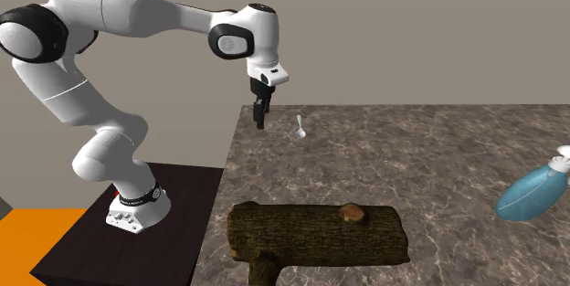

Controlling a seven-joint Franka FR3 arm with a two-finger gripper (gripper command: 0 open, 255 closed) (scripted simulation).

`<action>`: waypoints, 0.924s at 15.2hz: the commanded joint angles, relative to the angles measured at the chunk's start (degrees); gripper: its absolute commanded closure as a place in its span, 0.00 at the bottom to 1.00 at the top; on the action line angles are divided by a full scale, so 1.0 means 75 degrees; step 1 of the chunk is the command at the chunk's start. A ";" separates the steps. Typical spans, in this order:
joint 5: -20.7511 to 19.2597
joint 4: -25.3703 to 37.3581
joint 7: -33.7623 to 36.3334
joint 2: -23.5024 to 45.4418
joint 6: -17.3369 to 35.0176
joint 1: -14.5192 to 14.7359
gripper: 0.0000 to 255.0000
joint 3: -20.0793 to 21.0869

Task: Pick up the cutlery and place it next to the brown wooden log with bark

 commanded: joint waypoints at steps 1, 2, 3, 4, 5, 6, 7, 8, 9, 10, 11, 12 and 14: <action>-0.0002 0.0220 0.0152 0.0502 0.0208 0.0078 0.00 0.0158; -0.0017 0.0358 0.0226 0.0767 0.0299 0.0116 0.00 0.0230; -0.0038 0.0505 0.0301 0.1035 0.0384 0.0154 0.00 0.0300; -0.0065 0.0660 0.0377 0.1306 0.0462 0.0194 0.00 0.0368; -0.0097 0.0823 0.0454 0.1580 0.0534 0.0237 0.00 0.0431; -0.0135 0.0996 0.0531 0.1857 0.0599 0.0282 0.00 0.0492; -0.0177 0.1177 0.0609 0.2136 0.0657 0.0328 0.00 0.0550; -0.0224 0.1367 0.0688 0.2417 0.0708 0.0378 0.00 0.0604; -0.0276 0.1566 0.0766 0.2701 0.0752 0.0431 0.00 0.0654; -0.0331 0.1775 0.0843 0.2987 0.0788 0.0488 0.00 0.0699; -0.0389 0.1993 0.0920 0.3275 0.0816 0.0549 0.00 0.0739; -0.0449 0.2221 0.0995 0.3566 0.0836 0.0614 0.00 0.0775; -0.0575 0.2709 0.1139 0.4154 0.0850 0.0757 0.00 0.0833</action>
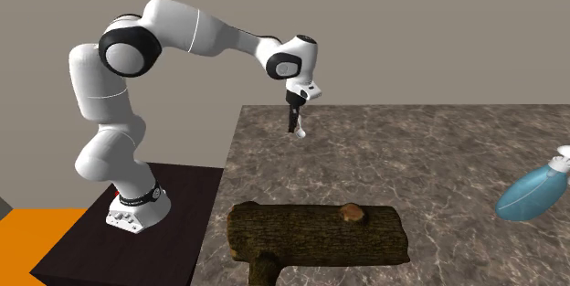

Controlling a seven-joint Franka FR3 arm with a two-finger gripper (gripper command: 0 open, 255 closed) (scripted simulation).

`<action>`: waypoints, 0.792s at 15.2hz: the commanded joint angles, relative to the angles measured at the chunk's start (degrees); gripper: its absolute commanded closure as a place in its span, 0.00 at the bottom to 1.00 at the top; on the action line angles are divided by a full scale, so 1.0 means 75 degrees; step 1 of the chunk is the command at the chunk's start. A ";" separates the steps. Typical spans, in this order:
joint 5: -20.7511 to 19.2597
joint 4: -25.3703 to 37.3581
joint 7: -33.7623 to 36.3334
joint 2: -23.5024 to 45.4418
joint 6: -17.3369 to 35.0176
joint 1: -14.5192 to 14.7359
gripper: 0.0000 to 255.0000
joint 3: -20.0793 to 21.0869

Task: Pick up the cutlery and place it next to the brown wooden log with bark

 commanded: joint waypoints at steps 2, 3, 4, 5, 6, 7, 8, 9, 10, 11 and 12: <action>-0.0190 0.0748 0.0207 0.0893 0.0015 0.0230 0.00 0.0072; -0.0254 0.1033 0.0269 0.1197 -0.0009 0.0316 0.00 0.0086; -0.0315 0.1331 0.0326 0.1504 -0.0042 0.0407 0.00 0.0096; -0.0338 0.1450 0.0347 0.1623 -0.0058 0.0445 0.00 0.0096; -0.0342 0.1373 0.0350 0.1642 0.0038 0.0450 0.00 0.0092; -0.0348 0.1298 0.0353 0.1663 0.0133 0.0453 0.00 0.0090; -0.0354 0.1226 0.0357 0.1685 0.0227 0.0457 0.00 0.0087; -0.0360 0.1152 0.0361 0.1706 0.0322 0.0461 0.00 0.0085; -0.0367 0.1086 0.0366 0.1734 0.0414 0.0466 0.00 0.0082; -0.0375 0.1020 0.0371 0.1761 0.0507 0.0471 0.00 0.0079; -0.0387 0.0919 0.0379 0.1806 0.0653 0.0479 0.00 0.0074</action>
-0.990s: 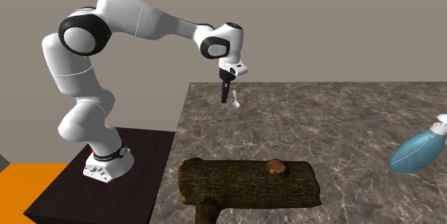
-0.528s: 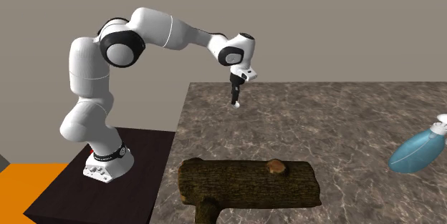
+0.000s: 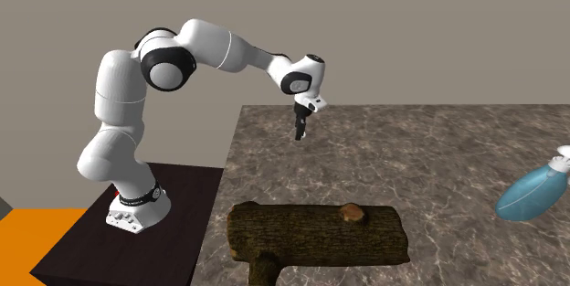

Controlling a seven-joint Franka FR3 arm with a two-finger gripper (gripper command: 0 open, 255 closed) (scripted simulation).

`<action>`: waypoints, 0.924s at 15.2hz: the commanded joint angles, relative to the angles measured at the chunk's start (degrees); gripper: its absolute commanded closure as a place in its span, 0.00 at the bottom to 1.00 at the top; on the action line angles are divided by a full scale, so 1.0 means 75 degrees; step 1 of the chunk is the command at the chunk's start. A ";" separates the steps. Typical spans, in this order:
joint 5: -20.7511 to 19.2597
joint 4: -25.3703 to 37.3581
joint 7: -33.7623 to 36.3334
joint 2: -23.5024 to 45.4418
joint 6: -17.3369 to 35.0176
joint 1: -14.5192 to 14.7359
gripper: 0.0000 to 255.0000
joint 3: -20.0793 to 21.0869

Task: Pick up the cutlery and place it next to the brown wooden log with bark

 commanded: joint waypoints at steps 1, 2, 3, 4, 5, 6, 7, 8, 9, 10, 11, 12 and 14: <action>0.0000 -0.0122 0.0000 -0.0002 0.0123 -0.0003 0.00 -0.0001; -0.0001 -0.0121 0.0000 -0.0001 0.0122 -0.0003 0.00 -0.0001; -0.0001 -0.0121 0.0000 -0.0001 0.0122 -0.0003 0.00 -0.0001; -0.0001 -0.0121 0.0000 -0.0001 0.0122 -0.0003 0.00 -0.0001; -0.0001 -0.0121 0.0000 -0.0001 0.0122 -0.0003 0.00 -0.0001; -0.0001 -0.0121 0.0000 -0.0001 0.0122 -0.0003 0.00 -0.0001; -0.0001 -0.0121 0.0000 -0.0001 0.0122 -0.0003 0.00 -0.0001; -0.0001 -0.0120 -0.0001 -0.0001 0.0121 -0.0003 0.00 -0.0001; -0.0001 -0.0120 -0.0001 -0.0001 0.0121 -0.0003 1.00 -0.0001; -0.0001 -0.0120 -0.0001 -0.0001 0.0121 -0.0003 1.00 -0.0001; -0.0001 -0.0119 -0.0001 -0.0001 0.0121 -0.0003 1.00 -0.0001; -0.0001 -0.0119 -0.0001 -0.0001 0.0121 -0.0003 1.00 -0.0001; -0.0001 -0.0120 -0.0001 -0.0001 0.0121 -0.0003 1.00 -0.0001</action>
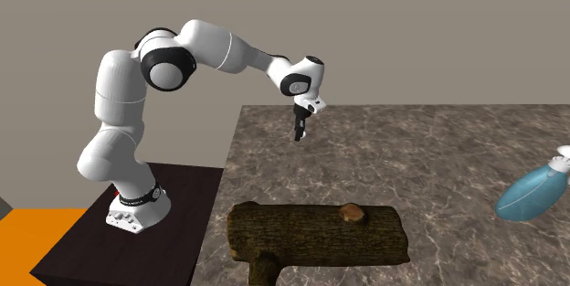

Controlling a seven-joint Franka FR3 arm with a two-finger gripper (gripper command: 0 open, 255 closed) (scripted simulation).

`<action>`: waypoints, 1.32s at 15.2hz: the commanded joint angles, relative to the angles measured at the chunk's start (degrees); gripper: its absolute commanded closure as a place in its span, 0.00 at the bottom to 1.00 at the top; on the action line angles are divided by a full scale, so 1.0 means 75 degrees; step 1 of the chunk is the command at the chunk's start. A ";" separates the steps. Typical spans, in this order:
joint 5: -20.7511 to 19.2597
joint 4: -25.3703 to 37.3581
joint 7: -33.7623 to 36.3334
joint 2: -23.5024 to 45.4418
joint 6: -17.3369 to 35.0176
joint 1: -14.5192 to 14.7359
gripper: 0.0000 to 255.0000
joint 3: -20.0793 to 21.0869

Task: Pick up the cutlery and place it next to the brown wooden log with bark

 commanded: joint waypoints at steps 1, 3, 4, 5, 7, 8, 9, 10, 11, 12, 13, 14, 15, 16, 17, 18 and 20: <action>0.0000 -0.0001 0.0000 0.0001 -0.0001 0.0001 1.00 0.0001; 0.0000 -0.0001 0.0000 0.0000 -0.0001 0.0001 1.00 0.0001; 0.0000 -0.0002 0.0001 0.0001 0.0001 0.0001 1.00 0.0001; 0.0012 0.0037 -0.0001 -0.0045 -0.0082 -0.0003 1.00 0.0007; 0.0035 0.0119 -0.0002 -0.0133 -0.0251 -0.0012 1.00 0.0020; 0.0046 0.0167 -0.0003 -0.0173 -0.0337 -0.0015 1.00 0.0025; 0.0056 0.0214 -0.0003 -0.0214 -0.0423 -0.0018 1.00 0.0031; 0.0066 0.0263 -0.0003 -0.0253 -0.0509 -0.0022 1.00 0.0036; 0.0076 0.0313 -0.0003 -0.0290 -0.0596 -0.0025 1.00 0.0041; 0.0086 0.0366 -0.0003 -0.0327 -0.0684 -0.0027 1.00 0.0046; 0.0095 0.0420 -0.0002 -0.0361 -0.0772 -0.0030 1.00 0.0051; 0.0103 0.0477 -0.0002 -0.0395 -0.0861 -0.0032 1.00 0.0055; 0.0112 0.0535 -0.0001 -0.0427 -0.0950 -0.0034 1.00 0.0060; 0.0120 0.0596 0.0001 -0.0457 -0.1040 -0.0035 1.00 0.0064; 0.0127 0.0658 0.0002 -0.0486 -0.1130 -0.0037 1.00 0.0068; 0.0135 0.0723 0.0004 -0.0514 -0.1221 -0.0038 1.00 0.0072; 0.0148 0.0858 0.0008 -0.0564 -0.1405 -0.0039 1.00 0.0079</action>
